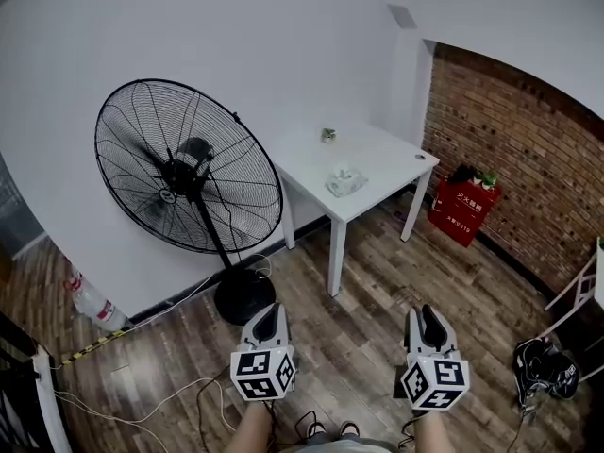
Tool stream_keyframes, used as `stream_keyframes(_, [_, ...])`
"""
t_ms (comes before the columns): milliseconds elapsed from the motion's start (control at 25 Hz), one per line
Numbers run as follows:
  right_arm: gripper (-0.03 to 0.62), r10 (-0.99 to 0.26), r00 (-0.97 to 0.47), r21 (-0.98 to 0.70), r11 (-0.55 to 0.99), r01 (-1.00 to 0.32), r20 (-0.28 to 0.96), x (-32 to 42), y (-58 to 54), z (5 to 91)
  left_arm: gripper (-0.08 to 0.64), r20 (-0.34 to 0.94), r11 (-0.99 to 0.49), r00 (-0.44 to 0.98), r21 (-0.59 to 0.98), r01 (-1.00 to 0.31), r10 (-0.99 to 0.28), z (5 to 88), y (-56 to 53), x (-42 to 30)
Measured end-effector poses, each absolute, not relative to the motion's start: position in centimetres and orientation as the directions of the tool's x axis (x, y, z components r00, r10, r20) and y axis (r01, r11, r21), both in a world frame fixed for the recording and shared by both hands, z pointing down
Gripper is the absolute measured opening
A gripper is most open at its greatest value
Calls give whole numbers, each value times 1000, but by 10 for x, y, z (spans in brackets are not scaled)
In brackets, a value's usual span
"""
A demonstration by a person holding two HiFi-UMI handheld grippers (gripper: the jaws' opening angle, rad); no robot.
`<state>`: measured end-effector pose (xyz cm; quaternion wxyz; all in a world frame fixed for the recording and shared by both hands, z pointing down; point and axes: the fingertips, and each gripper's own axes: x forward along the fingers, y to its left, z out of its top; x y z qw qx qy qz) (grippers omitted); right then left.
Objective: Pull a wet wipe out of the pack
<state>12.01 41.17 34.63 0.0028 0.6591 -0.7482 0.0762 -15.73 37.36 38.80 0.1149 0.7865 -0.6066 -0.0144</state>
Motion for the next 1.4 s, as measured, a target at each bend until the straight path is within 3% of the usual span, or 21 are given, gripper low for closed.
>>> stream_keyframes(560, [103,-985,-103,-115,88,-989,135,127,376,359,0,155,-246,278,200,-948,-948,405,335,-155])
stream_keyframes(1400, [103,-961,-210,-126,189,-974,180,183,163,367,0,219,-153,189,172,-973,-957,415,160,-103])
